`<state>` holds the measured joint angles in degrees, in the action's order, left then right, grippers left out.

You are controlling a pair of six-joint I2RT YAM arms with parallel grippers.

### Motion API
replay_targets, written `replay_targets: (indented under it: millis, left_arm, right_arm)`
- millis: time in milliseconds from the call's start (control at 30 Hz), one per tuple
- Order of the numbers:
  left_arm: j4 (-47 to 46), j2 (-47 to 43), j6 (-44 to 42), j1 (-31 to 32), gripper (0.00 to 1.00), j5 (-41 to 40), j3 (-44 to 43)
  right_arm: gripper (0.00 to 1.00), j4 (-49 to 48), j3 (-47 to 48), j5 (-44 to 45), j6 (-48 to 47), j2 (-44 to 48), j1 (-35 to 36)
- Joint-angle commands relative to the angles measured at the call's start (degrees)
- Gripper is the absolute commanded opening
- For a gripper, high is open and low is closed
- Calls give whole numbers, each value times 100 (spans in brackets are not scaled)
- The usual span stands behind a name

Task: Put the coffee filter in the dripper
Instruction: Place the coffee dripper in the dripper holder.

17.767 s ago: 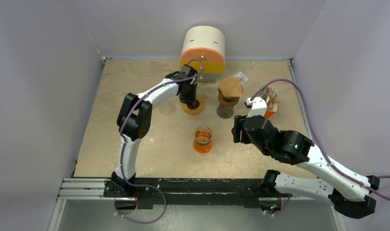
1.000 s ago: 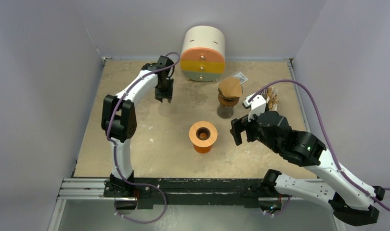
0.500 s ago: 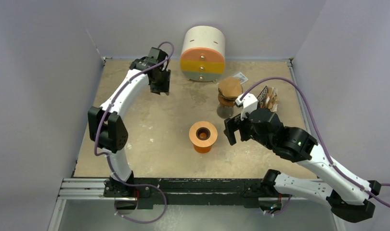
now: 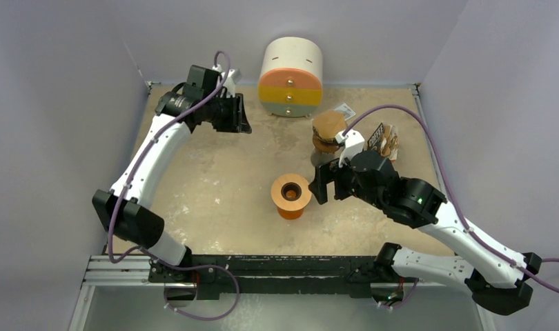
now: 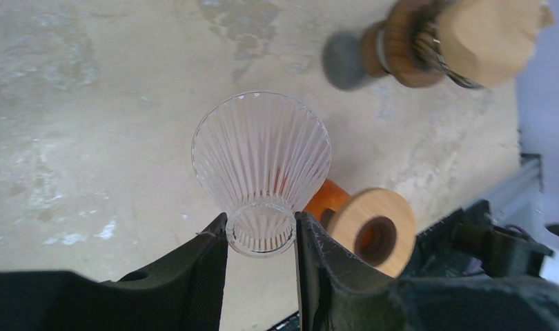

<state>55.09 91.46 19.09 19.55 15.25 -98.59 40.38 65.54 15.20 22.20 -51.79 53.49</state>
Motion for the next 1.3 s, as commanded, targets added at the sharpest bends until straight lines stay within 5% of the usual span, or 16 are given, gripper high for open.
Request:
replay_targets:
  millis: [0,467,1000,1267]
  left_arm:
    - [-478,-618,230,14,0,1249,314]
    - [-2591,-1868,1785,5,0,3684,1859]
    - [-4283,-2524,3224,5,0,4607,2684]
    - [-5864,-2747,4487,5,0,4957,3228]
  right_arm:
    - [93,-474,103,-219,616,59,-23]
    - [88,-2154,-752,-551,2176,418,-25]
    - [80,-3528,-1725,-550,2289,1591,-24]
    - [78,-4005,-1843,-644,2447,1580,-27]
